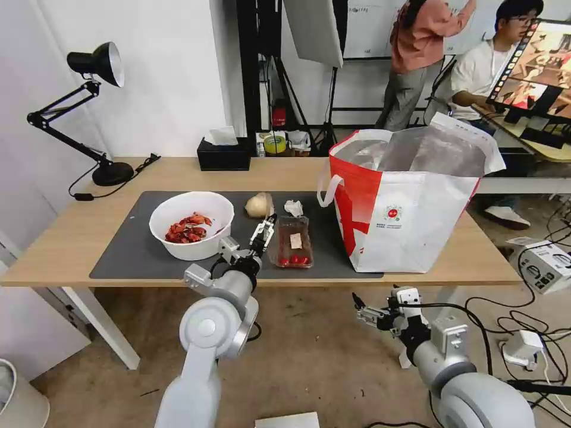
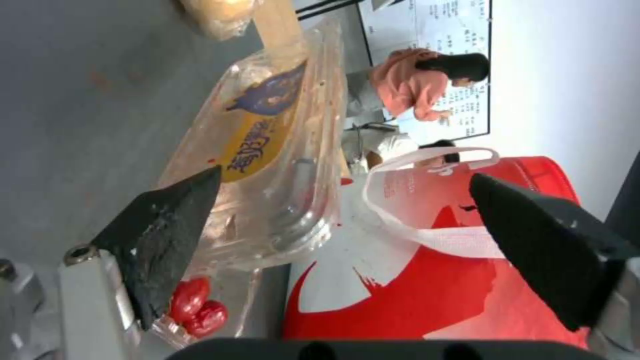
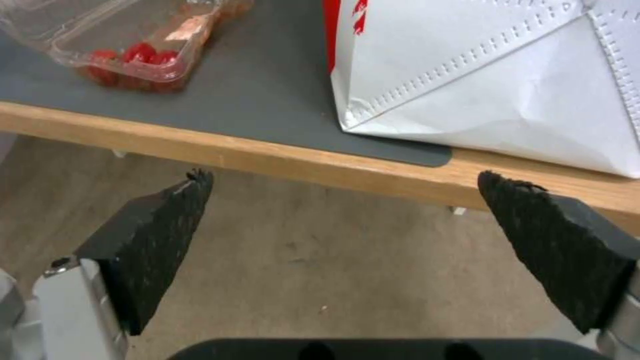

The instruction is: Pick up the trash from the table and place it into the takeout bag.

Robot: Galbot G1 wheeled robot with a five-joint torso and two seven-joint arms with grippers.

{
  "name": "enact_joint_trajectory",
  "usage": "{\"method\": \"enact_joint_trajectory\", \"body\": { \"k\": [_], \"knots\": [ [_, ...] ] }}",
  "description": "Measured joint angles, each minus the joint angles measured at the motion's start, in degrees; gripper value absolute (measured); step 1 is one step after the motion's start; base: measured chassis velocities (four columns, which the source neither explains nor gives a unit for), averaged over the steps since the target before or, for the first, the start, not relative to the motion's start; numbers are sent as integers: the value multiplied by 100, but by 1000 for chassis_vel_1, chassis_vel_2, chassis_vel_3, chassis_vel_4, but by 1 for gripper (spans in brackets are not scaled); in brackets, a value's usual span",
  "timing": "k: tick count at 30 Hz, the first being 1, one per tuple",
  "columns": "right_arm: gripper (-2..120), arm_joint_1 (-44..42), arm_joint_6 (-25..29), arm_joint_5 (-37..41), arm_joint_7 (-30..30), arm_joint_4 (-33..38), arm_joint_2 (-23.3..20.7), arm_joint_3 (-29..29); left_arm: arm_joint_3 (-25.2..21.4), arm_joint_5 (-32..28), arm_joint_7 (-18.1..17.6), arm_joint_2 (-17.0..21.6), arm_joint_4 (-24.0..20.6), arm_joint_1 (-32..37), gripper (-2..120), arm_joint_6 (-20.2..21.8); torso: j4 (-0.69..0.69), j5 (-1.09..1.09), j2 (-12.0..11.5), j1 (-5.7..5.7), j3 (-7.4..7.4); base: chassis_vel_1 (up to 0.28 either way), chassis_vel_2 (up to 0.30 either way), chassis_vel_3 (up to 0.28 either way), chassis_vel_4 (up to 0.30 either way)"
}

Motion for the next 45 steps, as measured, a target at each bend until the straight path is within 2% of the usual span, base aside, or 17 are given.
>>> {"method": "enact_joint_trajectory", "body": {
  "k": [21, 30, 35, 36, 37, 40, 42, 44, 45],
  "knots": [
    [100, -390, 20, -74, -3, 272, 105, 276, 468, 34, -35, 12, 158, -144, 100, 25, 0, 0, 0, 0, 0, 0, 0, 0, 0],
    [100, -514, 42, -154, -4, 344, 179, 285, 550, 295, 5, 230, 76, -225, 100, 281, 0, 0, 0, 0, 0, 0, 0, 0, 0],
    [100, -536, 60, -156, -5, 357, 168, 285, 603, 608, 216, 576, -13, -292, 99, 349, 0, 0, 0, 0, 0, 0, 0, 0, 0],
    [100, -535, 83, -154, -5, 357, 160, 280, 630, 711, 258, 696, -19, -319, 93, 354, 0, 0, 0, 0, 0, 0, 0, 0, 0],
    [100, -535, 83, -154, -5, 357, 160, 280, 630, 711, 258, 696, -19, -319, 93, 354, 0, 0, 0, 0, 0, 0, 0, 0, 0],
    [100, -486, 198, -89, -13, 330, 129, 254, 879, 1428, 548, 1164, 16, -387, 78, 354, 0, 0, 0, 0, 0, 0, 0, 0, 0],
    [100, -465, 220, -22, -13, 321, 120, 244, 947, 1635, 630, 1282, 41, -406, 75, 351, 0, 0, 0, 0, 0, 0, 0, 0, 0],
    [100, -382, 336, 213, -10, 279, 89, 211, 1139, 2226, 889, 1680, 124, -503, 64, 338, 0, -1, 0, 0, 0, 0, 0, 0, 0],
    [100, -382, 336, 213, -10, 279, 89, 211, 1139, 2226, 889, 1680, 124, -503, 64, 338, 0, -1, 0, 0, 0, 0, 0, 0, 0]
  ]
}}
